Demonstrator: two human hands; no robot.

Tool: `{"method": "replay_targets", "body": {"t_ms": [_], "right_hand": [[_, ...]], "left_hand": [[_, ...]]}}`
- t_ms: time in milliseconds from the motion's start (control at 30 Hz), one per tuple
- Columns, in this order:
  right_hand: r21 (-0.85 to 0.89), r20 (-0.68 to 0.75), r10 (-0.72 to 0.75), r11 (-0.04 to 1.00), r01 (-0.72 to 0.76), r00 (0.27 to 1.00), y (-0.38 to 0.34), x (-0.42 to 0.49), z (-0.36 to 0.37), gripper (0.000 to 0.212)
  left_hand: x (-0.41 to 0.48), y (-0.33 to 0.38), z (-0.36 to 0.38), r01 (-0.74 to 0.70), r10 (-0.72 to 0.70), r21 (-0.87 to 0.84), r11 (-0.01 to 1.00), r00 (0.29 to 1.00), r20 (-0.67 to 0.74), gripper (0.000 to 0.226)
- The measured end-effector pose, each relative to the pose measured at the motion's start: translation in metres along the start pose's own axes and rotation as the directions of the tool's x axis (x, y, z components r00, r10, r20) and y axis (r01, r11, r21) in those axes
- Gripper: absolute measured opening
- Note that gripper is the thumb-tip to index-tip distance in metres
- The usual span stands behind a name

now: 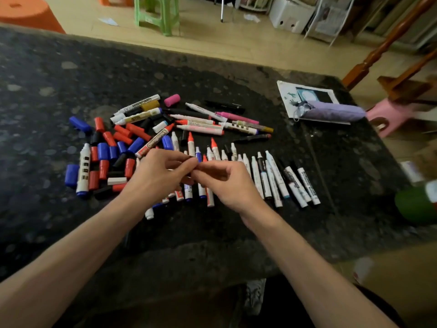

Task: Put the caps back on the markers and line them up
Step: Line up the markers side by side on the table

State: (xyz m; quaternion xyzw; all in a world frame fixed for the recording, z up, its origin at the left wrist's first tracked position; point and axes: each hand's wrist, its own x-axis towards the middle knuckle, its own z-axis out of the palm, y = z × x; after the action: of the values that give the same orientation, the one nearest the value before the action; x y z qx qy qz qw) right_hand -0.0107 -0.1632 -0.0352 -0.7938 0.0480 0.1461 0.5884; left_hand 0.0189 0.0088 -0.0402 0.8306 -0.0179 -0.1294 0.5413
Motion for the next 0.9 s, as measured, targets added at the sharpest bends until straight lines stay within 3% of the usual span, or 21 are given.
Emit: {"method": "replay_targets", "body": {"t_ms": [100,233,300,433,633,733,800,900], "right_hand": [[-0.293,-0.034,0.037,0.955,-0.046,0.999,0.012,-0.002,-0.028,0.018],[-0.488,-0.405,-0.003,0.846,-0.213,0.914,0.035,0.001,-0.093,0.014],[-0.520,-0.493,0.005,0.800,-0.299,0.870,0.040,-0.001,-0.116,0.012],[-0.558,-0.450,0.114,0.739,-0.378,0.886,0.045,0.001,-0.121,0.012],[-0.624,-0.490,0.136,0.636,-0.455,0.861,0.044,0.006,-0.109,0.021],[-0.575,-0.492,0.204,0.654,-0.491,0.847,0.043,0.010,-0.109,0.022],[-0.465,-0.497,0.229,0.744,-0.480,0.837,0.040,0.011,-0.116,0.021],[-0.255,-0.465,0.189,0.907,-0.335,0.865,0.032,0.006,-0.127,0.020]], "left_hand": [[0.001,0.001,0.001,0.048,-0.048,-0.008,0.999,0.998,-0.033,0.013],[0.001,0.006,0.000,0.023,-0.023,0.023,0.999,0.999,-0.026,0.018],[0.001,0.008,0.004,0.012,-0.011,0.080,0.997,1.000,-0.009,0.023],[-0.002,0.013,0.011,-0.019,0.011,0.131,0.991,0.998,0.061,0.027],[-0.005,0.013,0.008,-0.057,0.040,0.145,0.988,0.993,0.114,0.022],[-0.004,0.010,0.005,-0.054,0.043,0.101,0.993,0.993,0.108,0.020],[-0.003,0.009,0.004,-0.044,0.035,0.084,0.996,0.994,0.106,0.022],[-0.003,0.009,0.005,-0.061,0.056,0.056,0.997,0.994,0.099,0.021]]}}
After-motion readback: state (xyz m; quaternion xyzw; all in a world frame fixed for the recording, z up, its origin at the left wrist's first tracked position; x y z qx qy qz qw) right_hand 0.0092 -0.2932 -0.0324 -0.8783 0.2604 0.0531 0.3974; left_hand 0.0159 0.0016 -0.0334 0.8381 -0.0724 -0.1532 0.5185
